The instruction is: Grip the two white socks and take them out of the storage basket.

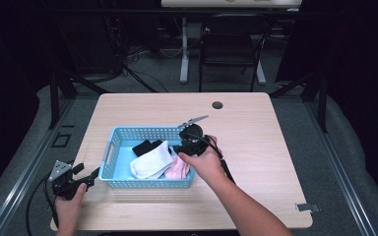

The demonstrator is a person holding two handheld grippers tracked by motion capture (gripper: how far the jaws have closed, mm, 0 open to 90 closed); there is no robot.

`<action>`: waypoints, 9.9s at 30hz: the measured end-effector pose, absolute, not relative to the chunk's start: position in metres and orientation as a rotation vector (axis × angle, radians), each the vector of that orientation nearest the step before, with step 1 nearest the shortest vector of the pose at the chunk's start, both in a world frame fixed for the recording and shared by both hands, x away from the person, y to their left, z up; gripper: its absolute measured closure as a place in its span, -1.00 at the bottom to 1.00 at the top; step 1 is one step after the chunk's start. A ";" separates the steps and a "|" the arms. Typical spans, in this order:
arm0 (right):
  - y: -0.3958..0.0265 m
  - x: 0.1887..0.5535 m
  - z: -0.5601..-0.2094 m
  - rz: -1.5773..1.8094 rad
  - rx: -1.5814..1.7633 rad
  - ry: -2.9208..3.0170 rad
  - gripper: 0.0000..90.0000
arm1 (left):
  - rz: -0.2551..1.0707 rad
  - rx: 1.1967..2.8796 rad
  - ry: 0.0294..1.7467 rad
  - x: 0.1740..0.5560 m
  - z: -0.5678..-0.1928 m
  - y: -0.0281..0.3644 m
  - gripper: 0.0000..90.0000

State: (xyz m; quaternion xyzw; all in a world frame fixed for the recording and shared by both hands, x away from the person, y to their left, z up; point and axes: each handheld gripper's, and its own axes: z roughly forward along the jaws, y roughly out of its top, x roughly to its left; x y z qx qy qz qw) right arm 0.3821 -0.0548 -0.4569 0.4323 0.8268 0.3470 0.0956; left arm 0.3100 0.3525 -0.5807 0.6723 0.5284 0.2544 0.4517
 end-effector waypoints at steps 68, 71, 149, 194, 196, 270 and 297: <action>0.001 0.375 -0.447 1.148 1.026 2.526 0.93 | 0.627 1.655 1.308 0.310 -0.581 0.353 -0.47; -0.001 0.368 -0.438 1.178 0.977 2.502 0.93 | 0.627 1.657 1.307 0.310 -0.581 0.353 -0.47; -0.235 0.290 -0.526 1.219 1.533 1.930 0.93 | 0.633 1.672 1.315 0.310 -0.582 0.353 -0.47; -0.201 0.321 -0.485 1.048 1.394 2.061 0.09 | 0.632 1.665 1.314 0.310 -0.581 0.353 -0.47; -0.189 0.325 -0.474 1.057 1.376 2.108 0.09 | 0.631 1.664 1.313 0.310 -0.581 0.353 -0.47; 0.010 0.431 -0.519 0.680 1.665 2.615 0.48 | 0.625 1.653 1.309 0.310 -0.581 0.354 -0.47; 0.017 0.384 -0.481 1.006 1.206 2.572 0.96 | 0.630 1.648 1.306 0.310 -0.581 0.353 -0.47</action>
